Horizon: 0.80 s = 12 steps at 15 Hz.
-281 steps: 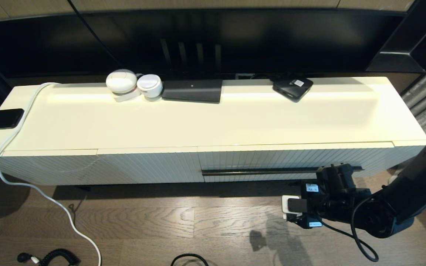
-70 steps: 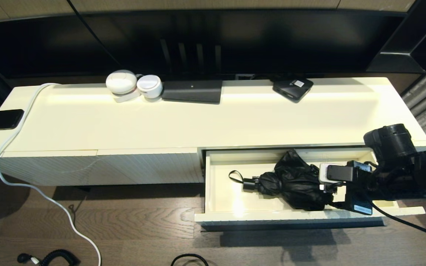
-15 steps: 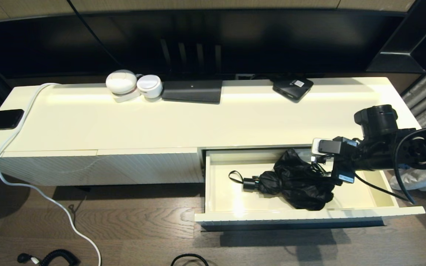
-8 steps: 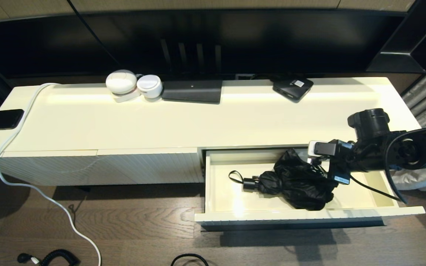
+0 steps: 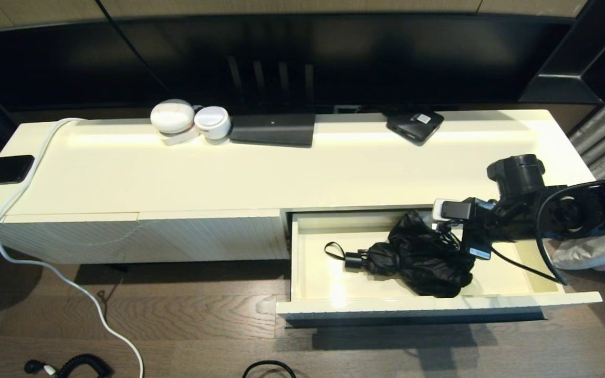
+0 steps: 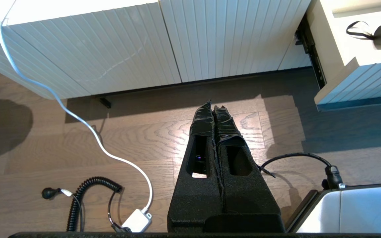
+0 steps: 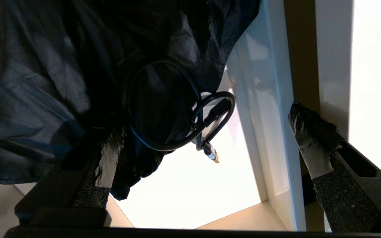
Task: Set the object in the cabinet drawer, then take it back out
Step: Take the umbrella out of the drawer and put it on the table
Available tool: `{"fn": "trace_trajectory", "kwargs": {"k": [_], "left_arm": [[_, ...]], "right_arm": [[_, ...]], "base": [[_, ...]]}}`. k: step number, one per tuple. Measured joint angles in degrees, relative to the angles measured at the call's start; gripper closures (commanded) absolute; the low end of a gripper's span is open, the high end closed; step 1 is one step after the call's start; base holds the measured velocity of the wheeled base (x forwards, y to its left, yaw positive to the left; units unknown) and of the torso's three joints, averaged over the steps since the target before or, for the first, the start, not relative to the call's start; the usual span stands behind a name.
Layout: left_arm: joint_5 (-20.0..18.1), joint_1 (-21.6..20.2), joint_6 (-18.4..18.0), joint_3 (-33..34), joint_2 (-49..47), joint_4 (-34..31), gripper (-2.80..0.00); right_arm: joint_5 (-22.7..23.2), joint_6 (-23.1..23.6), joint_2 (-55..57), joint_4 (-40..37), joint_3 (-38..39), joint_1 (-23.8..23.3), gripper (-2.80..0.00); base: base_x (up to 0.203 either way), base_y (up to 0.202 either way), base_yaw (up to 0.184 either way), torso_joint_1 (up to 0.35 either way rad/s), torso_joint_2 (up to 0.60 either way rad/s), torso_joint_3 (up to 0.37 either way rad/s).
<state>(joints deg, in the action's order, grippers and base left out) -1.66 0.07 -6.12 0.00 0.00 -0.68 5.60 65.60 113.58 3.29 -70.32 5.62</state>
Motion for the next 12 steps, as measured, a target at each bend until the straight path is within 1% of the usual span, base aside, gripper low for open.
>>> {"fn": "trace_trajectory", "kwargs": {"k": [8, 12], "left_arm": [[0.00, 0.00, 0.01, 0.00, 0.00, -0.02, 0.00], [-0.01, 0.00, 0.00, 0.00, 0.00, 0.00, 0.00]], "right_arm": [[-0.11, -0.50, -0.20, 0.17, 0.40, -0.02, -2.80], [-0.01, -0.69, -3.92, -0.05, 4.22, 0.00, -2.80]], "base": [[0.000, 0.000, 0.000, 0.000, 0.00, 0.000], [0.000, 0.000, 0.000, 0.000, 0.00, 0.000]]}}
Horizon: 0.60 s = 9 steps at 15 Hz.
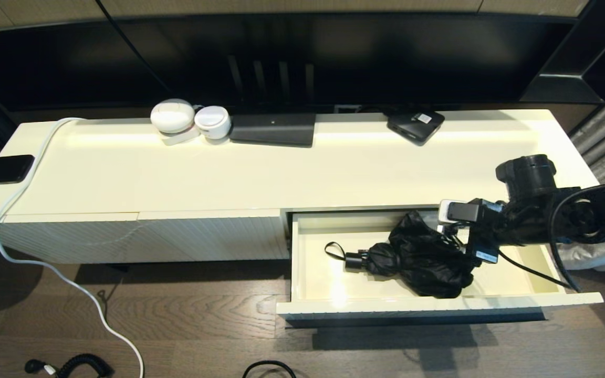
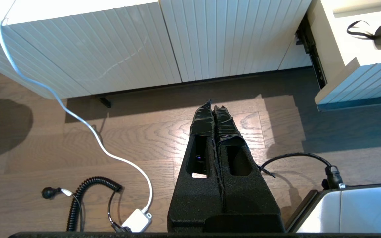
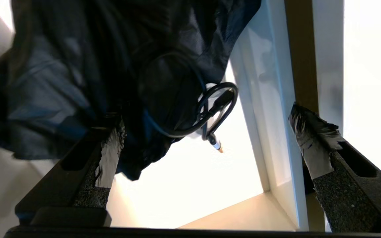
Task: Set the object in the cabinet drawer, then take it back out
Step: Take the umbrella out of the drawer and put it on the table
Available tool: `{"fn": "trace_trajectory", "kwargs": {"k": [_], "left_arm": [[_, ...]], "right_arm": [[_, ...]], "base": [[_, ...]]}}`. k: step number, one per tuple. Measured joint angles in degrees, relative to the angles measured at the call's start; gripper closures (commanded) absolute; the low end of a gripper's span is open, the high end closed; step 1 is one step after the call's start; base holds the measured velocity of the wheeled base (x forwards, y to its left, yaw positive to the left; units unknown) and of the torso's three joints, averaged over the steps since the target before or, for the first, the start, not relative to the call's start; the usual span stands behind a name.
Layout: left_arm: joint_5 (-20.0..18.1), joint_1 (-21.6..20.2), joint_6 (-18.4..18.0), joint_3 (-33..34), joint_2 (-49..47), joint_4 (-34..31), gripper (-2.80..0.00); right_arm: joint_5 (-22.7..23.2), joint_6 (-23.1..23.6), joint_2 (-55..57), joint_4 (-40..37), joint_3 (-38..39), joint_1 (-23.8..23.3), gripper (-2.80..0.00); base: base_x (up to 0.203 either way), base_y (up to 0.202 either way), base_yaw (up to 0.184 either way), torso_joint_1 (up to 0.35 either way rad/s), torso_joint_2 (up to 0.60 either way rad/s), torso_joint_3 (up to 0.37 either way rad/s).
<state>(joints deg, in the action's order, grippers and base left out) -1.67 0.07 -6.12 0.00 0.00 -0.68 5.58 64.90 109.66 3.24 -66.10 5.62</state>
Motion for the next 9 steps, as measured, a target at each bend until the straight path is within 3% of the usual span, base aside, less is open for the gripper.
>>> {"fn": "trace_trajectory", "kwargs": {"k": [7, 9], "left_arm": [[0.00, 0.00, 0.01, 0.00, 0.00, 0.00, 0.00], [0.01, 0.00, 0.01, 0.00, 0.00, 0.01, 0.00]], "right_arm": [[0.64, 1.98, -6.04, -5.55, 2.77, 0.24, -2.80], [1.88, 6.24, -5.79, -5.89, 2.45, -0.32, -2.80]], "base": [[0.000, 0.000, 0.000, 0.000, 0.00, 0.000], [0.000, 0.000, 0.000, 0.000, 0.00, 0.000]]}}
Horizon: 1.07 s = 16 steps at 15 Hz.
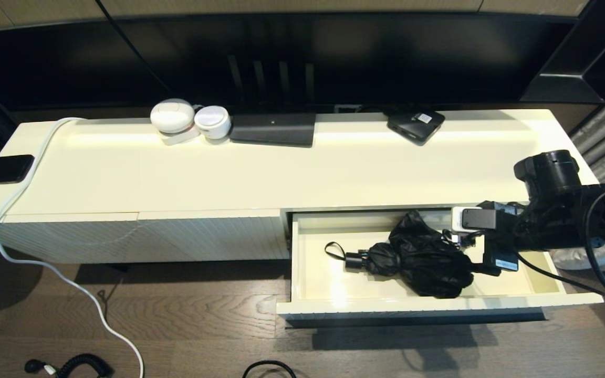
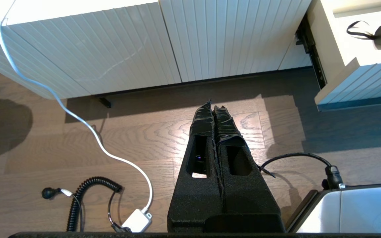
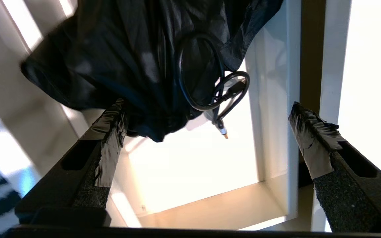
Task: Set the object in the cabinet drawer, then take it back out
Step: Take the umbrella out of the drawer and put it on the table
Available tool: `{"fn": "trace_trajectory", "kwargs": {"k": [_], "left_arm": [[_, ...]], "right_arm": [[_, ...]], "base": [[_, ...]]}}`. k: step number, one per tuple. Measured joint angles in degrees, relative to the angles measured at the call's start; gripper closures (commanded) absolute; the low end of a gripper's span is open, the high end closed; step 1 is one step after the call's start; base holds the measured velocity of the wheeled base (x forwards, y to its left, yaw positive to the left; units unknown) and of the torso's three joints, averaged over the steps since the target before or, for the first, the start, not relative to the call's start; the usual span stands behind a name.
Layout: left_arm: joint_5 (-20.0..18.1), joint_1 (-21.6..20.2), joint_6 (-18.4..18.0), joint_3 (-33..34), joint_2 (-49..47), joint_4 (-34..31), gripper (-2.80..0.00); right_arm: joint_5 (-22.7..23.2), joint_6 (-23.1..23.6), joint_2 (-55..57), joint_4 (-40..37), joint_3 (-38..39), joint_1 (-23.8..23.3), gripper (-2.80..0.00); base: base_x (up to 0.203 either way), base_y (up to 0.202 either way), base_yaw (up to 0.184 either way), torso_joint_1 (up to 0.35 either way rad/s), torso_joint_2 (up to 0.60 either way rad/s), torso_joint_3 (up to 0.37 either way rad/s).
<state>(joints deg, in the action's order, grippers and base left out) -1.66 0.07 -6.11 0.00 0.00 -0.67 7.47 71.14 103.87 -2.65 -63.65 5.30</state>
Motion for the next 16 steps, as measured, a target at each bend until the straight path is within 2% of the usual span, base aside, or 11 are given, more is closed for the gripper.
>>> {"fn": "trace_trajectory", "kwargs": {"k": [6, 12, 16], "left_arm": [[-0.01, 0.00, 0.00, -0.01, 0.00, -0.01, 0.00], [-0.01, 0.00, -0.01, 0.00, 0.00, -0.01, 0.00], [0.01, -0.02, 0.00, 0.00, 0.00, -0.04, 0.00]], "right_arm": [[2.18, 12.48, 2.63, 1.07, -1.21, -3.65, -2.80], [3.54, 14.18, 3.58, 0.87, -1.73, -3.93, -2.80], [5.20, 14.69, 3.69, -4.18, -3.52, -3.85, -2.80]], "base": [[0.000, 0.000, 0.000, 0.000, 0.00, 0.000], [0.000, 0.000, 0.000, 0.000, 0.00, 0.000], [0.000, 0.000, 0.000, 0.000, 0.00, 0.000]]}}
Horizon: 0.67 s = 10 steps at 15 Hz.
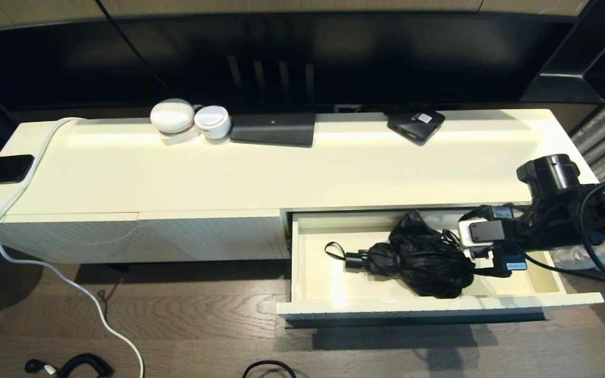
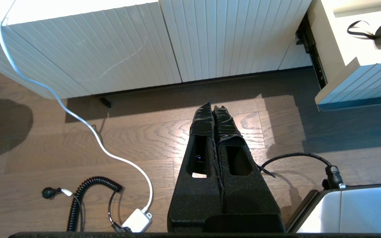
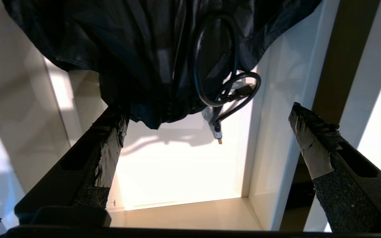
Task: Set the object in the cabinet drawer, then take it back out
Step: Take the umbrella out of the drawer and put it on the table
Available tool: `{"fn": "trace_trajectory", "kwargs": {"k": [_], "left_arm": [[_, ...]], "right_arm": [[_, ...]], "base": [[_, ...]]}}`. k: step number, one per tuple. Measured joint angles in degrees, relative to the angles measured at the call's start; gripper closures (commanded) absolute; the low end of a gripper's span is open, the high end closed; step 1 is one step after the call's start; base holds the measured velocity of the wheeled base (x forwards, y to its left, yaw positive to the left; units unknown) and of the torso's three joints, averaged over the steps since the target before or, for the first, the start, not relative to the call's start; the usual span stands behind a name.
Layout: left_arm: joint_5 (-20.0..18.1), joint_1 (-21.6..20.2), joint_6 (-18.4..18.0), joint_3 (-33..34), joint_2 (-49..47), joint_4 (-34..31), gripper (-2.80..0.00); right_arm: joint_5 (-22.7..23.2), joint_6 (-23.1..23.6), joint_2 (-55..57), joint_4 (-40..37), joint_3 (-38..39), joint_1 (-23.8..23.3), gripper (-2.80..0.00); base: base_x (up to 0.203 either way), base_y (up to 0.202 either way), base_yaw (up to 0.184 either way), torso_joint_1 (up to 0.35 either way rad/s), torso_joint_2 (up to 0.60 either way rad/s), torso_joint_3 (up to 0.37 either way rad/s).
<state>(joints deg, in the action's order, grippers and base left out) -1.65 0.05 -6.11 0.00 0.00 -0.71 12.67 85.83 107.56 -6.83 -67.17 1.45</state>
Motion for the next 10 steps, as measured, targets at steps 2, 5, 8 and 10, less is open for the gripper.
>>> {"fn": "trace_trajectory", "kwargs": {"k": [2, 5, 8, 10], "left_arm": [[-0.01, 0.00, 0.00, -0.02, 0.00, 0.02, 0.00], [0.01, 0.00, 0.00, -0.05, 0.00, 0.01, 0.00], [-0.02, 0.00, -0.01, -0.02, 0.00, 0.02, 0.00], [-0.02, -0.02, 0.00, -0.02, 0.00, 0.02, 0.00]], "right_arm": [[0.15, -0.04, 0.48, -2.34, -1.49, 0.02, -2.80], [0.34, -0.28, 1.59, -6.22, -4.93, 0.02, -2.80], [0.60, -1.85, 2.52, -13.12, -11.06, 0.09, -2.80], [0.95, -2.49, 3.44, -18.09, -14.76, 0.08, -2.80]], "base": [[0.000, 0.000, 0.000, 0.000, 0.00, 0.000], [0.000, 0.000, 0.000, 0.000, 0.00, 0.000], [0.000, 0.000, 0.000, 0.000, 0.00, 0.000], [0.000, 0.000, 0.000, 0.000, 0.00, 0.000]]}}
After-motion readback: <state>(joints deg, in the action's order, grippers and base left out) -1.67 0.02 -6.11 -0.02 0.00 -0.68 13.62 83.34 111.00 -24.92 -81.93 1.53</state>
